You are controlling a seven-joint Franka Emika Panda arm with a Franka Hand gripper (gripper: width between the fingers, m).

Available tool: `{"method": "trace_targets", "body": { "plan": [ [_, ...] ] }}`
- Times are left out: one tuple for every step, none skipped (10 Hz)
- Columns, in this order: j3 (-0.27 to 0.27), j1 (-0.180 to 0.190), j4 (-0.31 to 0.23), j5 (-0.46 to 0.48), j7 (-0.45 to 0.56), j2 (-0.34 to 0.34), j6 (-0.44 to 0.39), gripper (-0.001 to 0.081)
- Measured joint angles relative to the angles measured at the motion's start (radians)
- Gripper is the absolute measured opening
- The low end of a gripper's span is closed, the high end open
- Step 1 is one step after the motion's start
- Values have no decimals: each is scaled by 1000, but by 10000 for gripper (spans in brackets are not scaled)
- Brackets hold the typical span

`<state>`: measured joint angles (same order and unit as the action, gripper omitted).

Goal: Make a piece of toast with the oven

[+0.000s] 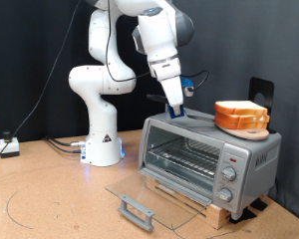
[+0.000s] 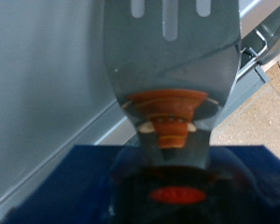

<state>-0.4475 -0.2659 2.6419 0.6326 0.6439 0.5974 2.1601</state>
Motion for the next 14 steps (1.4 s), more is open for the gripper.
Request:
{"method": "trace_targets", "body": {
  "plan": [
    [2, 0, -8, 6, 2, 0, -7, 396],
    [7, 0, -18, 7, 4, 0, -20, 396],
    [13, 0, -27, 7, 4, 0, -33, 396],
    [16, -1, -34, 7, 4, 0, -37, 396],
    [16, -1, -37, 6, 3, 0, -37, 396],
    [15, -2, -37, 2, 0, 0, -37, 396],
    [10, -5, -37, -5, -5, -1, -37, 396],
    [-1, -10, -37, -18, -18, -3, -35, 396],
    [-23, -18, -34, -38, -43, -10, -21, 396],
    [-52, -27, -28, -54, -69, -22, 3, 396],
    [-75, -35, -22, -68, -87, -32, 23, 396],
    [-87, -41, -17, -72, -91, -39, 42, 396],
    [-88, -45, -14, -72, -91, -44, 52, 396],
    [-83, -49, -14, -67, -88, -46, 53, 396]
  ]
}}
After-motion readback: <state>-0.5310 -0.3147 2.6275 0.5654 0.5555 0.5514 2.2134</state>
